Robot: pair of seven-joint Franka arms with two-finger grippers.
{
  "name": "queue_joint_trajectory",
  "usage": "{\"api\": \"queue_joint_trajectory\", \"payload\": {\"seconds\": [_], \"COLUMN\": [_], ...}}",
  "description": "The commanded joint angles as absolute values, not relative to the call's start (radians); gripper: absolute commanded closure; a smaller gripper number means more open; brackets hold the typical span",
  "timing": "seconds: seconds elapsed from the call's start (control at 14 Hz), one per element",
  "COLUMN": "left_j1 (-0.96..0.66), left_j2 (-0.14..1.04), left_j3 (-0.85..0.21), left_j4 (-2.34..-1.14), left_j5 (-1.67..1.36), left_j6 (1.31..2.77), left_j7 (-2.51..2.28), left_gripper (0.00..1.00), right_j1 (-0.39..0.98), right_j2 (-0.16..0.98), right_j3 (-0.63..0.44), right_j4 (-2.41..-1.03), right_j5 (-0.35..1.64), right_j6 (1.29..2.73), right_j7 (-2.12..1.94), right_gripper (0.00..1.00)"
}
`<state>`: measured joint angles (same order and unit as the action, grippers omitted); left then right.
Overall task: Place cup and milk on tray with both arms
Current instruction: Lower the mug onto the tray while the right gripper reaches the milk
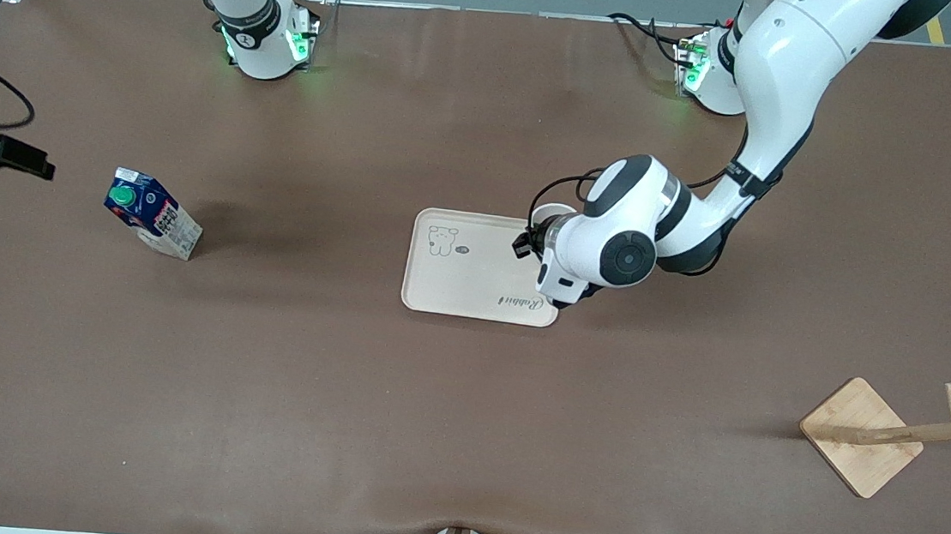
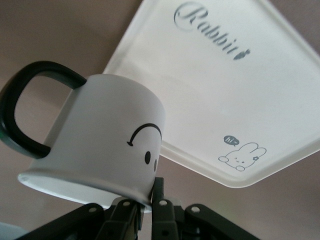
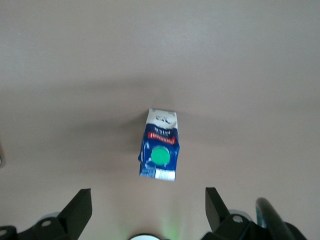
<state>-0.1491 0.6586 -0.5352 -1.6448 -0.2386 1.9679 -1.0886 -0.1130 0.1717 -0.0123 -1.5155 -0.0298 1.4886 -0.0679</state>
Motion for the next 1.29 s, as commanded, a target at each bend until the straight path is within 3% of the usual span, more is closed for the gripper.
{"api": "queue_joint_trajectory", "payload": {"seconds": [0.0, 0.29, 0.5, 0.57, 0.71, 0.79, 0.93, 1.21], "left_j1": [-0.169, -0.173, -0.173, -0.173, -0.173, -0.173, -0.175, -0.155], "left_j2": [0.715, 0.742, 0.749, 0.749, 0.75, 0.749, 0.746, 0.69], "left_j3": [-0.538, -0.537, -0.537, -0.535, -0.532, -0.532, -0.532, -0.531], "left_j4": [-1.605, -1.605, -1.598, -1.598, -1.588, -1.579, -1.534, -1.451], "left_j5": [-0.276, -0.281, -0.281, -0.281, -0.278, -0.272, -0.268, -0.255], "left_j6": [1.942, 1.95, 1.95, 1.95, 1.95, 1.95, 1.95, 1.918], "left_j7": [-1.078, -1.078, -1.08, -1.08, -1.08, -1.078, -1.092, -1.095], "left_gripper": [1.0, 1.0, 1.0, 0.88, 0.51, 0.01, 0.0, 0.0], "right_j1": [-0.126, -0.123, -0.127, -0.129, -0.124, -0.124, -0.124, -0.129], "right_j2": [0.248, 0.322, 0.34, 0.333, 0.278, 0.258, 0.217, 0.157], "right_j3": [-0.008, -0.009, -0.009, -0.008, -0.009, -0.009, -0.009, -0.012], "right_j4": [-1.497, -1.515, -1.551, -1.592, -1.722, -1.776, -1.856, -1.91], "right_j5": [-0.018, -0.024, -0.014, -0.012, -0.014, -0.014, -0.018, -0.029], "right_j6": [1.5, 1.445, 1.48, 1.52, 1.638, 1.684, 1.744, 1.732], "right_j7": [-0.077, -0.064, -0.04, -0.034, -0.034, -0.035, -0.037, -0.034], "right_gripper": [0.0, 0.0, 0.0, 0.0, 0.0, 0.0, 0.0, 0.0]}}
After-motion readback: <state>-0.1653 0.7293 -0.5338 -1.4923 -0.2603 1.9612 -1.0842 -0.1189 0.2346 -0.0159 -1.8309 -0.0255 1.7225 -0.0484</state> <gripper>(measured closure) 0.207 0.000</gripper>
